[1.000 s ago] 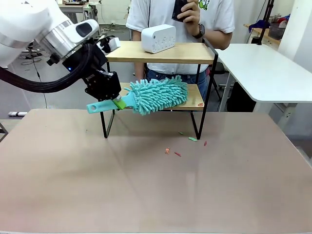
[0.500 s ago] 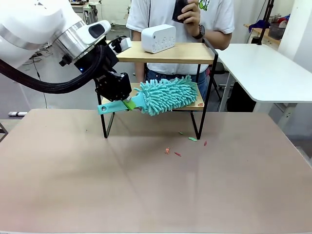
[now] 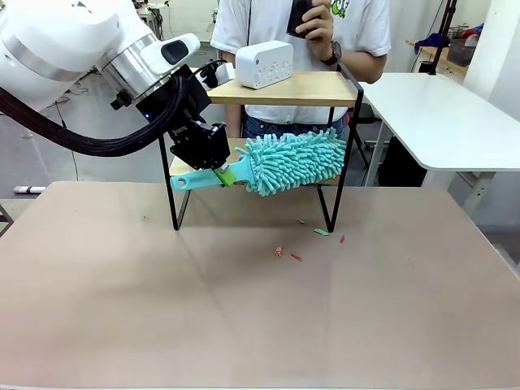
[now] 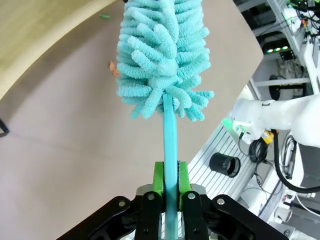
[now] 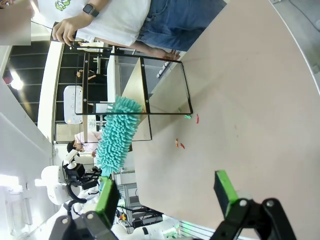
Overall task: Clean the shelf.
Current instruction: Clean the remaining tier of the Shelf with the Duster once objects are removed.
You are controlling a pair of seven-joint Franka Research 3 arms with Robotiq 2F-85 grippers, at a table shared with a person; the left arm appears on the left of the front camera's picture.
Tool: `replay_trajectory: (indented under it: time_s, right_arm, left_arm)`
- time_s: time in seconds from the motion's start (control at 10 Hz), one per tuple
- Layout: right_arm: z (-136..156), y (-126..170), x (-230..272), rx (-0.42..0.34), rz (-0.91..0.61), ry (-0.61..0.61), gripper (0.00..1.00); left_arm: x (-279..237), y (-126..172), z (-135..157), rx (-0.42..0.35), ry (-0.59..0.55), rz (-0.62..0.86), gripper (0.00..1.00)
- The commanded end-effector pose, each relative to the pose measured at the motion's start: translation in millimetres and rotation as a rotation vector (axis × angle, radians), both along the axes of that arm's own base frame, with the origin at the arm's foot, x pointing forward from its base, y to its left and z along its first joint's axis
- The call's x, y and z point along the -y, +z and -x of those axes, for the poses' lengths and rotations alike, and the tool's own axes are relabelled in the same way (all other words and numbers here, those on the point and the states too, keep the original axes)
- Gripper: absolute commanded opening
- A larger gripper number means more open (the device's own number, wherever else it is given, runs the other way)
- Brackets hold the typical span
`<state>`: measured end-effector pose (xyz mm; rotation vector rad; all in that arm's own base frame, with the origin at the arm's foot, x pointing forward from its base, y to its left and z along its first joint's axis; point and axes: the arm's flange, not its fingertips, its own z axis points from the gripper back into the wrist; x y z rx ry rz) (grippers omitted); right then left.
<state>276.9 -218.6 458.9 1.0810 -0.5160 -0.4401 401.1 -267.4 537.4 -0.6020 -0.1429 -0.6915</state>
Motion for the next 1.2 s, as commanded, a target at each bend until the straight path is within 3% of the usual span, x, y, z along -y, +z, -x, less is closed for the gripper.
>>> replay_trajectory:
  time_s: [0.0,0.5,0.9,1.1]
  right_arm:
    - [-3,1,0,0.037,-0.001,0.000,1.00]
    - [-3,1,0,0.037,-0.001,0.000,1.00]
    - [-3,1,0,0.037,-0.001,0.000,1.00]
    - [-3,1,0,0.037,-0.001,0.000,1.00]
  left_arm:
    - [-3,3,2,0.006,-0.082,-0.037,0.12]
    - [-44,11,32,0.001,-0.297,-0.124,0.12]
    - [-82,19,43,0.001,-0.233,-0.059,0.12]
    - [-163,47,79,-0.018,-0.200,0.008,0.12]
